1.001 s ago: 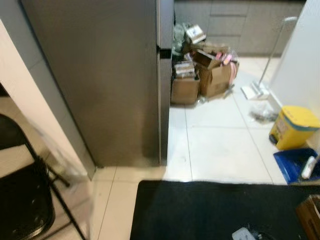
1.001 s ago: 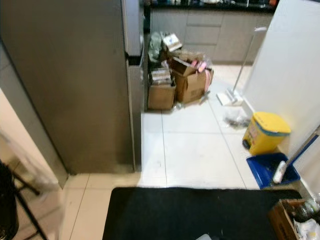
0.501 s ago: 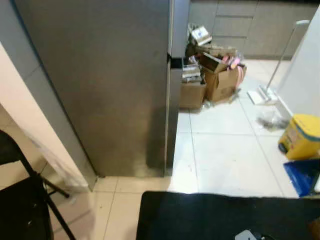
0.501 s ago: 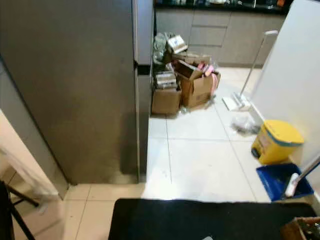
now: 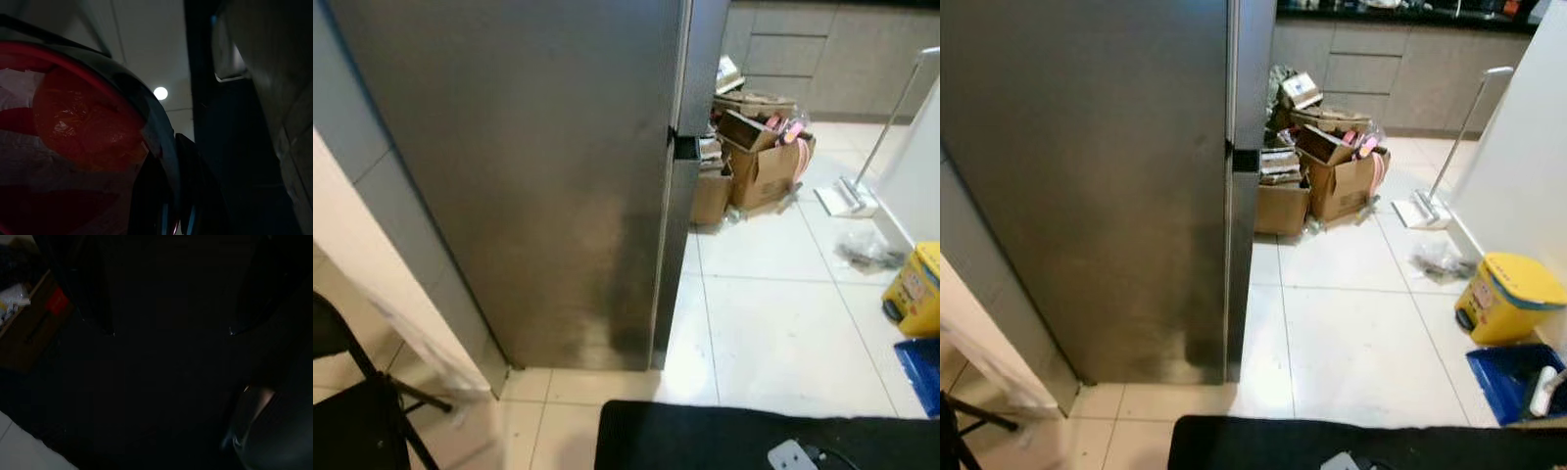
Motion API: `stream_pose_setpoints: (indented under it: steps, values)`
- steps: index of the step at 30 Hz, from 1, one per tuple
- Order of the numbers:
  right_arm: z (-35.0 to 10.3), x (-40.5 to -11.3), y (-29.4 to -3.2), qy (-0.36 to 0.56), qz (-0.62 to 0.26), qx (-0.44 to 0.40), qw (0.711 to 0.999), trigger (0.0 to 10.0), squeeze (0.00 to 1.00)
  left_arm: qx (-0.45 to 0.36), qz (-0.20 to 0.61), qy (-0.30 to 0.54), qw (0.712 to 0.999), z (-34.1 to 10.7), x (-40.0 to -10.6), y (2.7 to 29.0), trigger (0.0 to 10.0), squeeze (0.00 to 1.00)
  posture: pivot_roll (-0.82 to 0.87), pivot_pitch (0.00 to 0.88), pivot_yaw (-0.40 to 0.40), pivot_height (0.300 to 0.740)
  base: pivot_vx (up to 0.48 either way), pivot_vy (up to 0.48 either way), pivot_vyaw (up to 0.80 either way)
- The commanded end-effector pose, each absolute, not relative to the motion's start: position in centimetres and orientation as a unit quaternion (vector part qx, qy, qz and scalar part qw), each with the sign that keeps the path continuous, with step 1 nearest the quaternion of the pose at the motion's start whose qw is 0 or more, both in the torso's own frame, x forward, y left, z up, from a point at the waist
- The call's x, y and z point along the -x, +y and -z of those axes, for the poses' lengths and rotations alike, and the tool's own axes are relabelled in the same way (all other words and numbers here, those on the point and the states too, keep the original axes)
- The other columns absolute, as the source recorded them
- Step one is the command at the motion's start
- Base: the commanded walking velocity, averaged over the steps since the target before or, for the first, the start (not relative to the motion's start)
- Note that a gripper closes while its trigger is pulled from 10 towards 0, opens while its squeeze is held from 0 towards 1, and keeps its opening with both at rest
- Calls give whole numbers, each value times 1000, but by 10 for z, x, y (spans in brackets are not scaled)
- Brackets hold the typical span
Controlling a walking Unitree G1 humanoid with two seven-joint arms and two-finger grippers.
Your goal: Restocking fridge
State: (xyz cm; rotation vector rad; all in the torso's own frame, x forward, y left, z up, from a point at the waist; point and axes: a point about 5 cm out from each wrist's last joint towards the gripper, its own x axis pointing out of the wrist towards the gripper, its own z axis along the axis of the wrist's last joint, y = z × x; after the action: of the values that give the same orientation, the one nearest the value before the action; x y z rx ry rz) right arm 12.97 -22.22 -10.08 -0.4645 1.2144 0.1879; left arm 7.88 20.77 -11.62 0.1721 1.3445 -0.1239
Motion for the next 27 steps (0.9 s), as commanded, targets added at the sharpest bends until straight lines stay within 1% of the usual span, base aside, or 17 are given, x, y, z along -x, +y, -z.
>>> stream_pose_setpoints:
  steps: [1,7,10,13,18,27]
  values:
    - [99,-134,-223,559,-81,212,798,10000,0,-77,66,612,784,116,-85,201,10000,0,-33,0,-6,740,266,0,0]
    - [98,-138,-222,552,-79,210,803,10000,0,-77,66,612,784,116,-85,202,10000,0,-35,0,-5,740,266,0,0]
    - [95,-145,-221,538,-74,202,815,10000,0,-77,66,613,784,116,-84,202,10000,0,-35,0,-5,740,268,0,0]
    - [95,-147,-220,535,-74,200,817,10000,0,-77,66,613,784,116,-84,202,10000,0,-35,0,-5,740,270,0,0]
    - [92,-157,-212,518,-83,176,833,10000,0,-79,67,613,784,116,-84,203,10000,0,-34,0,-5,740,266,0,0]
    - [92,-159,-211,516,-86,177,834,10000,0,-80,67,612,784,116,-84,203,10000,0,-34,0,-4,740,266,0,0]
